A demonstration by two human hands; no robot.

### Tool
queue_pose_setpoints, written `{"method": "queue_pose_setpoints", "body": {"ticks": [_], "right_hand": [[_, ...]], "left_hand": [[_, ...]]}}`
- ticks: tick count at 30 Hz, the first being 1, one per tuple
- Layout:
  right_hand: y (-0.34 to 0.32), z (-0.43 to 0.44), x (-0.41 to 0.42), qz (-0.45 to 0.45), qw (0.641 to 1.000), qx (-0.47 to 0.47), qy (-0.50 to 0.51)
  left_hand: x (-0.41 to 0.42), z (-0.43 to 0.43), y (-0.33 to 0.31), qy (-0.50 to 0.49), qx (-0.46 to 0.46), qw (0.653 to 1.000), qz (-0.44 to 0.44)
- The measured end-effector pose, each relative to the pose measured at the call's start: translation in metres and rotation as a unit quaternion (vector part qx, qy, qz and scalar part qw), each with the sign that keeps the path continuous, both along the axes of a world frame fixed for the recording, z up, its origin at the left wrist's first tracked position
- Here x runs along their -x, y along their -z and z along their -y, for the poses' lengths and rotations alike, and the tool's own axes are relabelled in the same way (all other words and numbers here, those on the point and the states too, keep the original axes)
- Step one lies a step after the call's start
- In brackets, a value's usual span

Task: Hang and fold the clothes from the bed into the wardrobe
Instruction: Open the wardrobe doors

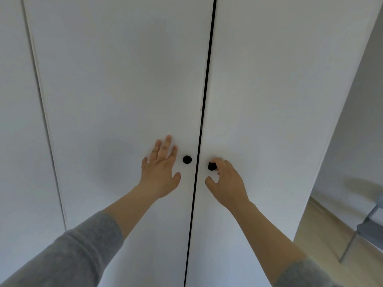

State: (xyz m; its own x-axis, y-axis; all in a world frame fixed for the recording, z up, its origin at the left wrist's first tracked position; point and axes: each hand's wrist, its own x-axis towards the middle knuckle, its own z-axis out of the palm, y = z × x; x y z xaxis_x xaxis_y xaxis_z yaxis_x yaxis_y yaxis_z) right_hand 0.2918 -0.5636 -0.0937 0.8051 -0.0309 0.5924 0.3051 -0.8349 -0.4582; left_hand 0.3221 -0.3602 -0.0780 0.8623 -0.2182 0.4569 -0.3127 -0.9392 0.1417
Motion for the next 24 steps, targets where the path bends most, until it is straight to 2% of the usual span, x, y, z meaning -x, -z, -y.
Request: {"method": "queue_pose_setpoints", "body": {"ticks": [6,9,12,15,19,24], "right_hand": [[0.009,-0.004,0.025,0.024,0.998,-0.064,0.010],[0.015,-0.002,0.041,0.037,0.996,-0.071,0.023],[0.021,0.001,0.058,0.046,0.995,-0.070,0.051],[0.024,0.004,0.075,0.054,0.994,-0.071,0.067],[0.024,0.004,0.091,0.043,0.991,-0.086,0.090],[0.046,-0.011,0.105,0.036,0.982,-0.146,0.113]], "left_hand": [[0.004,0.002,-0.004,0.024,0.015,0.999,-0.028],[0.013,0.007,-0.007,0.099,0.115,0.988,0.013],[0.029,0.023,-0.012,0.220,0.304,0.927,0.014],[0.043,0.041,-0.023,0.287,0.373,0.881,-0.054],[0.057,0.056,-0.028,0.307,0.367,0.878,-0.030],[0.064,0.060,-0.036,0.306,0.362,0.879,-0.047]]}}
